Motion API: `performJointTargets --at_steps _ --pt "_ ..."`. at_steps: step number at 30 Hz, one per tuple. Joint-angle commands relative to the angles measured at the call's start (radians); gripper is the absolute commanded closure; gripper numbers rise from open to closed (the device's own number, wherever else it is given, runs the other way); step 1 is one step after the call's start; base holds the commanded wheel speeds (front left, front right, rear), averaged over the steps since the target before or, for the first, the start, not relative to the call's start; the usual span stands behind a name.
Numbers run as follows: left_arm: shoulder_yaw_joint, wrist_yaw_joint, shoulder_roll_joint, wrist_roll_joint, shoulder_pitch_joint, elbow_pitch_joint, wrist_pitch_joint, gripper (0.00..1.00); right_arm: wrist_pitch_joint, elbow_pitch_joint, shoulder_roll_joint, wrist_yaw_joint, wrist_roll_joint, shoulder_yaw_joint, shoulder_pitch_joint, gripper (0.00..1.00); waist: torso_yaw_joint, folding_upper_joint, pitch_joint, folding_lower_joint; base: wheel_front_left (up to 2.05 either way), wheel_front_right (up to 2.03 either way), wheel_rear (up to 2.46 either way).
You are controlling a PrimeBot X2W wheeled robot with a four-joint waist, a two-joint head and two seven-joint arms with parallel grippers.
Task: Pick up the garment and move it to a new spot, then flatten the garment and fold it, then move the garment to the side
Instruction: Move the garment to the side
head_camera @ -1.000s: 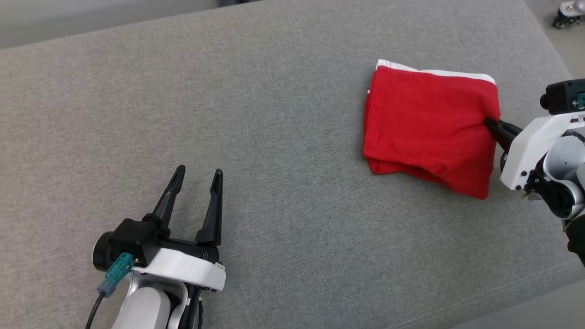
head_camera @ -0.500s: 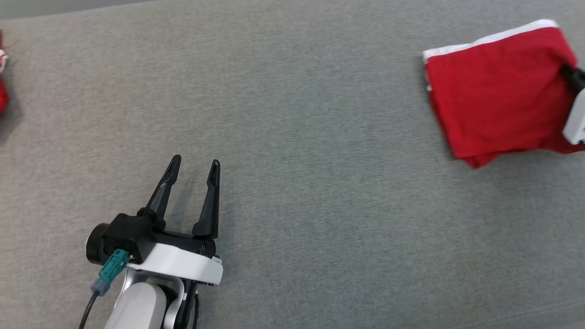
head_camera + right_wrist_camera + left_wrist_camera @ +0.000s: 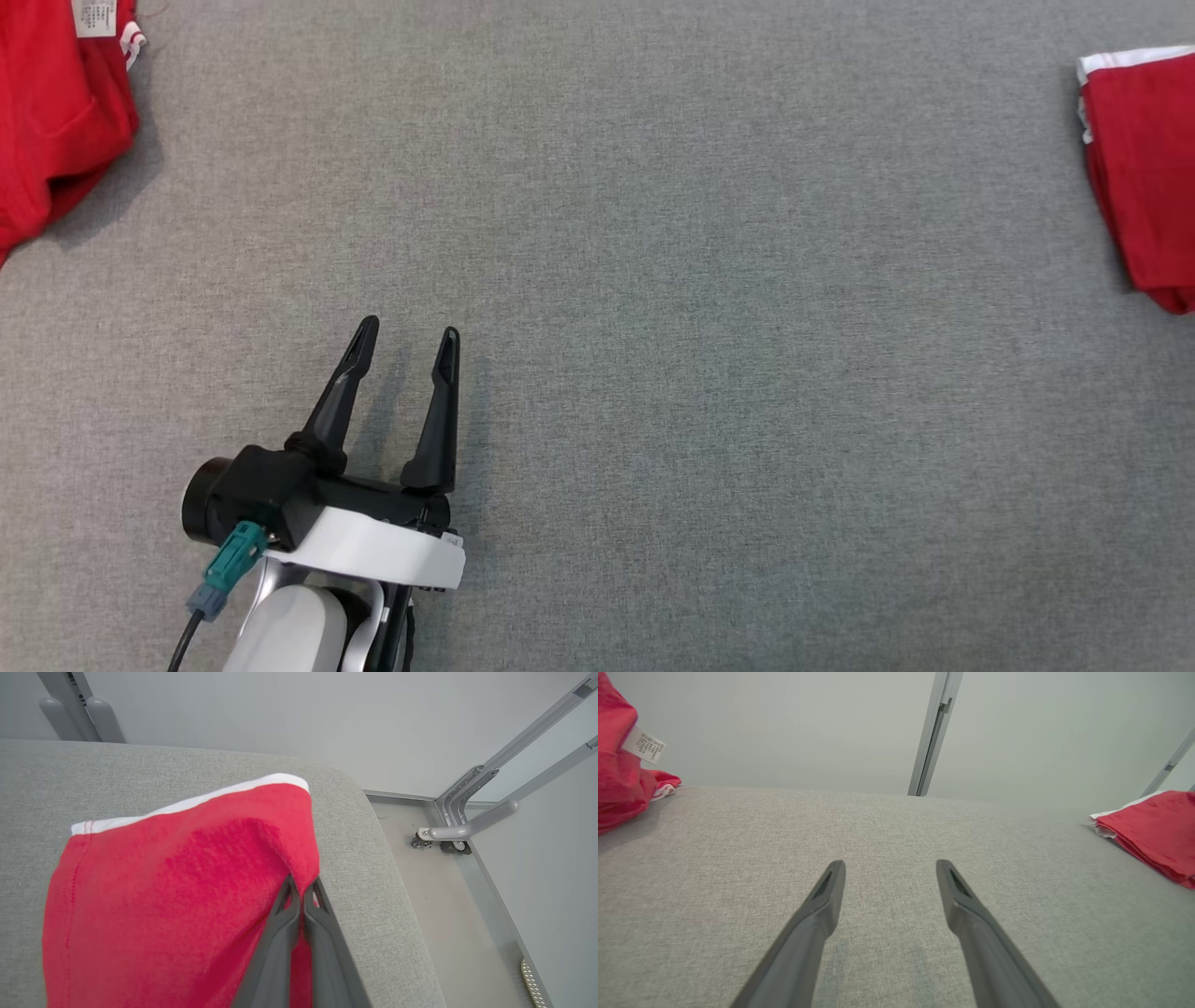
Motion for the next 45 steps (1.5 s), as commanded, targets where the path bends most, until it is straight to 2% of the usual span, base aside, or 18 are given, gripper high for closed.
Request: performJointTargets --at_steps 1,6,7,8,9,10,25,36,45 --pt "0.001 0.004 0.003 -0.004 0.009 -0.005 -0.004 0.00 -0.016 0.015 -0.012 0.000 -0.017 -0.001 -0.012 1.00 0.007 0.0000 0.008 0.0000 0.00 0.00 0.00" --pt "0.001 0.002 0.007 -0.009 -0.001 -0.003 -0.007 0.00 -0.073 0.067 -0.007 0.000 -0.057 -0.014 -0.027 1.00 0.014 0.0000 0.021 0.0000 0.00 0.00 0.00" --pt "-0.002 0.001 0.007 -0.009 -0.008 -0.001 -0.006 0.00 -0.093 0.092 -0.006 0.000 -0.071 -0.020 -0.035 0.60 0.017 0.0000 0.024 0.0000 0.00 0.00 0.00" --pt "-0.003 0.002 0.007 -0.009 -0.011 0.000 -0.007 0.00 -0.103 0.105 -0.001 0.000 -0.079 -0.022 -0.037 0.54 0.017 0.0000 0.026 0.0000 0.00 0.00 0.00" --pt "-0.004 0.003 0.007 -0.009 -0.013 0.001 -0.007 0.00 -0.111 0.115 0.006 0.000 -0.083 -0.024 -0.038 0.06 0.018 0.0000 0.026 0.0000 0.00 0.00 0.00" --pt "-0.005 0.005 0.007 -0.008 -0.014 0.001 -0.007 0.00 -0.123 0.123 0.012 0.000 -0.088 -0.028 -0.042 0.00 0.018 0.0000 0.027 0.0000 0.00 0.00 0.00" --pt "0.004 0.012 0.009 -0.029 -0.014 0.026 -0.012 0.00 -0.264 0.155 0.088 0.000 -0.142 -0.025 -0.040 0.00 0.012 0.0000 -0.022 0.0000 0.00 0.00 0.00" --pt "0.039 0.024 0.008 -0.056 -0.018 0.091 -0.025 0.00 -0.306 0.041 0.174 0.000 -0.096 0.049 0.023 0.00 -0.009 0.0000 -0.157 0.0000 0.00 0.00 0.00" --pt "0.083 0.038 -0.013 -0.089 0.032 0.161 -0.034 0.00 -0.369 -0.058 0.290 0.000 -0.036 0.071 0.127 0.00 -0.020 0.0000 -0.298 0.0000 0.00 0.00 0.00"
